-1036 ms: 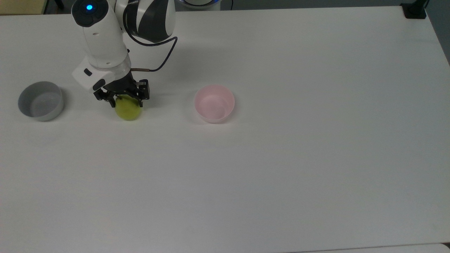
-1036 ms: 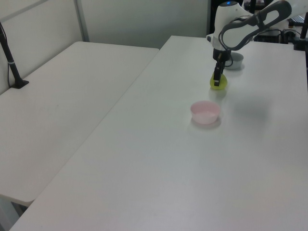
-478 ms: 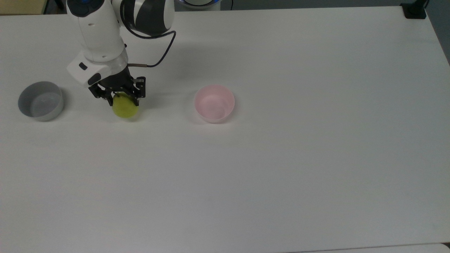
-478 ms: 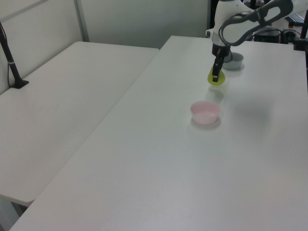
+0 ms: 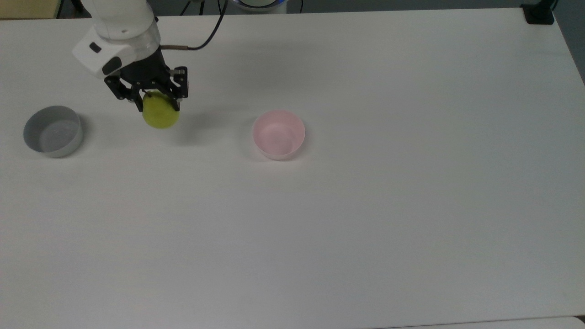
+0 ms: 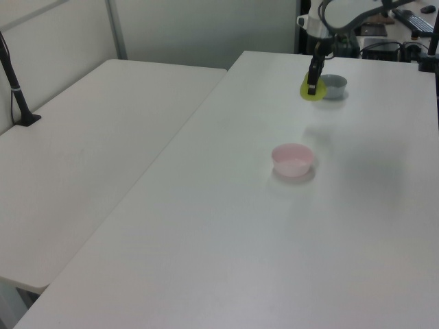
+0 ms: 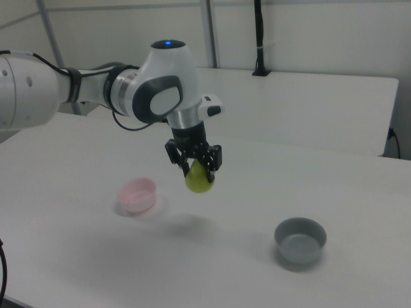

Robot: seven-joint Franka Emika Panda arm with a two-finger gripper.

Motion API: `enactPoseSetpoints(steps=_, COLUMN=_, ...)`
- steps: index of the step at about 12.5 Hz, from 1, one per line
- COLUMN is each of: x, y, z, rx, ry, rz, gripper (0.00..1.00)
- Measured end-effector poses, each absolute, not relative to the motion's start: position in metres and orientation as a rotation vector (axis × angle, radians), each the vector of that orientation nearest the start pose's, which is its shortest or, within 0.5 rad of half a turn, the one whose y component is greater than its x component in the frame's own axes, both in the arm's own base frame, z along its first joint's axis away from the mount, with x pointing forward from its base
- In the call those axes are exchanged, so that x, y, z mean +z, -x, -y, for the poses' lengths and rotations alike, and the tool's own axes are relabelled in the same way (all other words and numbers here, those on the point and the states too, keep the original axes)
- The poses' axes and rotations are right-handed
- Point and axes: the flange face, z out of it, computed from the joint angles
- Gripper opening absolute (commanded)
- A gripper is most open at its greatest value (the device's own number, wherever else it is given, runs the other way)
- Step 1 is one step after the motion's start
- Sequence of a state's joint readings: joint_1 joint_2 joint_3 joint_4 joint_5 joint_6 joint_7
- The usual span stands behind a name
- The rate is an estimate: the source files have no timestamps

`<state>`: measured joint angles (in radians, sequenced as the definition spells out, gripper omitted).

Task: Place the pear in the bowl
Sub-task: 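Carry the held pear over to the pink bowl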

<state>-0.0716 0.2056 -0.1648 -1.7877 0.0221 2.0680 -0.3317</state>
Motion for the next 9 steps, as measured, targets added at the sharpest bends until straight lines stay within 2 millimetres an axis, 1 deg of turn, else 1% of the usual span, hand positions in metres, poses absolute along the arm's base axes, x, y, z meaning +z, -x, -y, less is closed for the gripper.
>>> enactPoseSetpoints(steps=1, x=0.460, y=-0.606, z=0.137, rx=-0.099, ry=3.165, rz=0.148, gripper=0.06)
enactPoseSetpoints(steps=3, x=0.491, y=-0.600, z=0.127, rx=-0.101, ry=3.156, rz=0.170, gripper=0.10)
enactPoseSetpoints(steps=4, x=0.503, y=-0.596, z=0.122, rx=-0.106, ry=3.153, rz=0.178, gripper=0.10)
enactPoseSetpoints(steps=7, x=0.536, y=-0.585, z=0.115, rx=-0.164, ry=3.149, rz=0.195, gripper=0.10)
enactPoseSetpoints(steps=8, x=0.544, y=-0.579, z=0.111, rx=-0.153, ry=3.144, rz=0.204, gripper=0.10)
enactPoseSetpoints(steps=9, x=0.548, y=-0.575, z=0.107, rx=-0.135, ry=3.139, rz=0.212, gripper=0.10)
